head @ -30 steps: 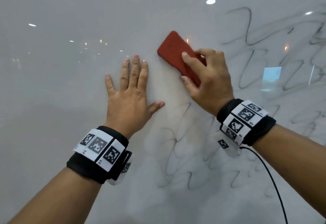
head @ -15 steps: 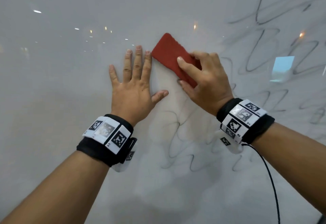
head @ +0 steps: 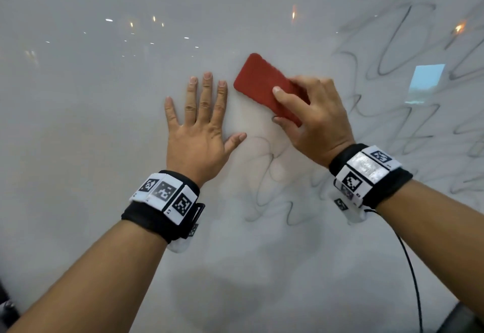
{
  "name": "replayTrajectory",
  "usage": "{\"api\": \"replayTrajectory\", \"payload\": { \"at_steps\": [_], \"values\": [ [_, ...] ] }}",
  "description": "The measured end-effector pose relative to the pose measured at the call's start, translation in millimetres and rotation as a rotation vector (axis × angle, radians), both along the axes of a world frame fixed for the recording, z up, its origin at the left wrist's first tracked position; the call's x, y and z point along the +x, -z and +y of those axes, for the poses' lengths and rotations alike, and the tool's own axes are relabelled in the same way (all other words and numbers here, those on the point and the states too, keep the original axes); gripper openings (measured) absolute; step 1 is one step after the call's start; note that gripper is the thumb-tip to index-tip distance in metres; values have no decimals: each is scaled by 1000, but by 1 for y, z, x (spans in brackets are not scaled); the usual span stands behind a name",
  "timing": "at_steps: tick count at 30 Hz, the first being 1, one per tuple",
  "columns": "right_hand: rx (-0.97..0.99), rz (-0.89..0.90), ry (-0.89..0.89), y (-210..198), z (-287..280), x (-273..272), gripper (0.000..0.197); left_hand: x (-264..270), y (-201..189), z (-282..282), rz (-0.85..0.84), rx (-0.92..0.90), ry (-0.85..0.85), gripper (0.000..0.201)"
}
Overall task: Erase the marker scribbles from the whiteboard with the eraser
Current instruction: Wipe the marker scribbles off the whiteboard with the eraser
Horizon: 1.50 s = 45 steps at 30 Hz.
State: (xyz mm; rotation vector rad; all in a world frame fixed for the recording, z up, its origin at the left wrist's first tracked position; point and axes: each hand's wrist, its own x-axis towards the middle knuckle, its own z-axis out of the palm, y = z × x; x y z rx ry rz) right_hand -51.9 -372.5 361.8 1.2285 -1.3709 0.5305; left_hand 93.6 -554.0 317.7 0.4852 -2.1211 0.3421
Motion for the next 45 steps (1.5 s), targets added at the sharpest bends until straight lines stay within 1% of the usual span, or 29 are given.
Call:
{"api": "replayTrajectory", "payload": {
  "at_steps": [1,3,5,6,8,9,11,13,15,16,18,20,22,24,25,27,29,30,32,33,35,36,38,39,41,43,45],
  "values": [
    [-28,-9,5,-7,1,-2,38,0,3,0,1,-1,-1,89],
    [-116,-102,8,-9,-1,0,40,2,7,1,-5,2,-8,89],
    [-195,-206,0,9,-9,10,42,3,11,1,-10,-2,-12,91],
    [-193,-227,-2,23,-14,15,42,4,14,1,-13,-5,-9,93],
    [-85,-180,-6,48,-20,20,40,5,19,-1,-29,-17,-9,97],
    [-17,-136,-11,52,-19,20,39,7,22,-2,-42,-22,-14,99],
    [30,-63,-38,44,-14,15,36,9,28,-4,-67,-26,-29,103],
    [-44,-78,-46,27,-10,10,36,10,32,-4,-74,-23,-42,104],
    [-158,-176,-26,19,-12,10,39,9,35,-3,-70,-13,-49,104],
    [-197,-226,-14,21,-14,13,40,9,36,-2,-69,-8,-50,104],
    [-235,-293,-4,38,-22,22,41,9,38,-1,-66,-1,-46,104],
    [-198,-302,-16,62,-29,30,42,9,40,-1,-62,6,-38,104],
    [-96,-270,-34,79,-27,32,42,9,42,-1,-64,11,-28,105],
    [-11,-210,-50,77,-19,28,42,9,44,-2,-58,16,-19,105],
    [-4,-184,-53,71,-16,24,41,9,46,-2,-54,18,-18,105],
    [-87,-194,-55,55,-11,17,41,9,48,-2,-54,23,-24,104],
    [-226,-289,-54,47,-11,15,42,9,51,-1,-58,32,-31,103],
    [-273,-333,-56,49,-14,18,42,9,54,-1,-55,37,-32,102],
    [-301,-392,-67,69,-23,26,43,10,61,-1,-43,44,-25,97],
    [-276,-406,-72,84,-27,31,43,10,66,-1,-34,43,-20,94],
    [-156,-405,-66,110,-30,38,44,12,74,-3,-27,37,-16,89],
    [-91,-388,-59,117,-28,38,44,13,77,-4,-28,34,-12,88],
    [-28,-339,-62,114,-22,34,43,14,81,-6,-27,26,-6,87],
    [-39,-322,-68,108,-20,31,42,14,82,-7,-27,24,-7,86],
    [-140,-335,-73,96,-18,26,40,14,84,-7,-21,27,-10,86],
    [-259,-410,-79,94,-22,29,40,13,86,-6,-19,39,-18,85],
    [-327,-489,-92,105,-30,38,42,13,89,-5,-26,52,-19,84]
  ]
}}
